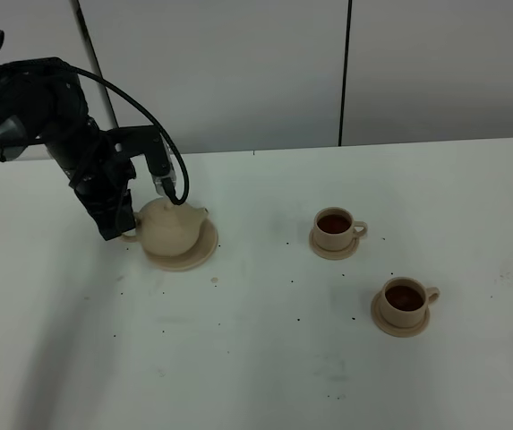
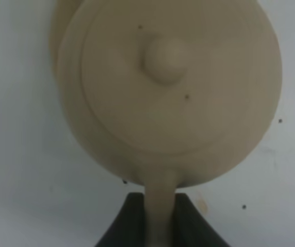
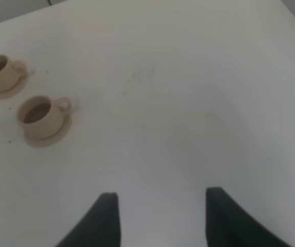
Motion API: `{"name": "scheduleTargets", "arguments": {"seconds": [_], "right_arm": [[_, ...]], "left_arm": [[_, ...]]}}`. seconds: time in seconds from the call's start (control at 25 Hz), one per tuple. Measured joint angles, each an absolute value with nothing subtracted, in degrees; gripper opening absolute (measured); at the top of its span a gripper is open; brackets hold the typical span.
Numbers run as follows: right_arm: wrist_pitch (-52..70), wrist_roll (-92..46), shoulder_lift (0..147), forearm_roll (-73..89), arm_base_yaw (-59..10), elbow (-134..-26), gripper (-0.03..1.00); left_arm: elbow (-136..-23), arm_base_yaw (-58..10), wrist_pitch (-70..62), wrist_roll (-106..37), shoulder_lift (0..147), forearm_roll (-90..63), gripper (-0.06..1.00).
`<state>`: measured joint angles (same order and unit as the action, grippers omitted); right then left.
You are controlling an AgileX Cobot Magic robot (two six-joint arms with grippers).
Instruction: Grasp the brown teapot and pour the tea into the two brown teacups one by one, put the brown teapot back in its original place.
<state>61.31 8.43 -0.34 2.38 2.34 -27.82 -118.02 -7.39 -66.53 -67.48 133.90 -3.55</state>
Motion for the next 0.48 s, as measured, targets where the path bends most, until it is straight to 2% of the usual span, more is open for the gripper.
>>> {"name": "scheduleTargets", "arguments": {"seconds": [0.48], "right_arm": [[61.3, 8.4, -0.3, 2.4, 2.3, -27.8, 0.38]], "left_arm": [[-118.0, -7.4, -64.6, -68.7, 134.3, -3.8, 0.17]]}}
